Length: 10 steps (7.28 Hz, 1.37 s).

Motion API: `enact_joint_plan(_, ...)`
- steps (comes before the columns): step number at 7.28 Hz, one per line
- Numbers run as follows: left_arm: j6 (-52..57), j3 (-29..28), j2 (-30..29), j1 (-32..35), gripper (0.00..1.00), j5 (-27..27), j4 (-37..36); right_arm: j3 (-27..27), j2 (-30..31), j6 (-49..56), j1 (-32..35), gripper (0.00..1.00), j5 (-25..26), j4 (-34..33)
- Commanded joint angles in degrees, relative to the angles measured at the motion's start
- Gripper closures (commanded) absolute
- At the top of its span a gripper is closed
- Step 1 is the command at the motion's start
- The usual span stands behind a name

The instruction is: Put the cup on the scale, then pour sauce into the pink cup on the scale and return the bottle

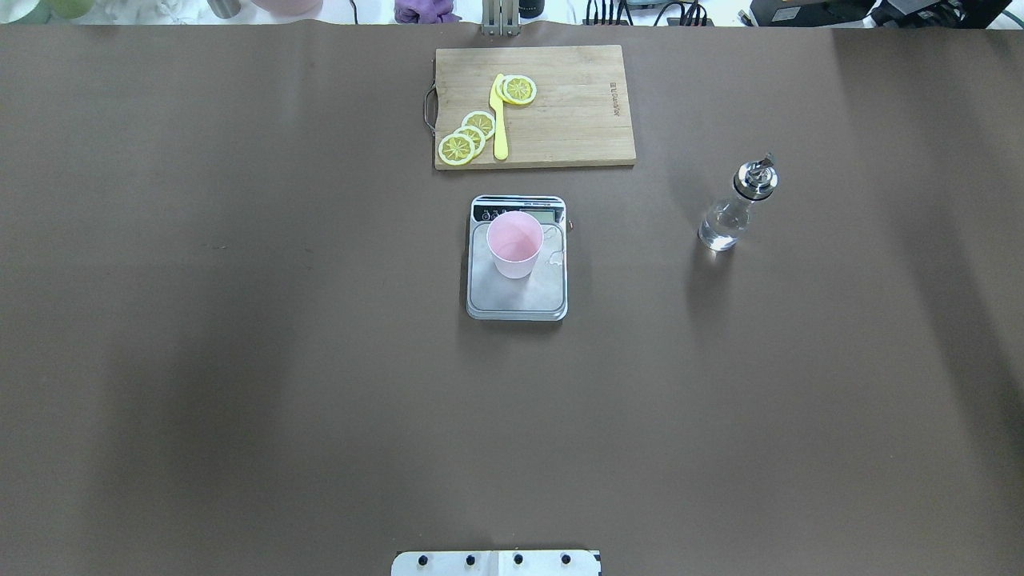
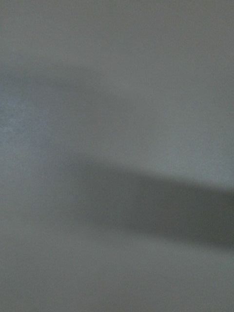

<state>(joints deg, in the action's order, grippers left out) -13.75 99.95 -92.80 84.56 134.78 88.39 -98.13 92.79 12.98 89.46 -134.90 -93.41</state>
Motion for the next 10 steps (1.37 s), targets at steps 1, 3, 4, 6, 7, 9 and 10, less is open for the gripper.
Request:
enact_joint_plan(1,10.5,-6.2,0.6,5.7,0.01,0.3,-0.1,1.0,1.7,-0.4,0.9,0.0,-1.4,-0.2)
enact_joint_plan(3,10.8,-6.6,2.5,5.6,0.01,0.5,0.6,3.1,1.3,-1.4,0.9,0.0,-2.8,-0.9)
enact_joint_plan(4,10.5,-6.3,2.7,5.6,0.01,0.5,0.6,3.2,1.0,-6.5,0.9,0.0,-3.8,-0.8)
enact_joint_plan(6,10.5,-6.2,3.5,5.7,0.01,0.6,0.5,3.1,0.9,-8.2,0.9,0.0,-3.7,-0.5)
enact_joint_plan(7,10.6,-6.1,3.5,5.7,0.01,0.6,0.1,3.1,0.8,-7.8,0.9,0.0,-3.6,-0.5)
enact_joint_plan(9,10.6,-6.2,3.5,5.6,0.01,0.6,-0.1,3.2,0.7,-8.0,0.8,0.0,-3.3,-0.5)
enact_joint_plan(10,10.6,-6.3,3.5,5.6,0.01,0.6,0.0,3.2,0.8,-8.0,0.8,0.0,-3.3,-0.5)
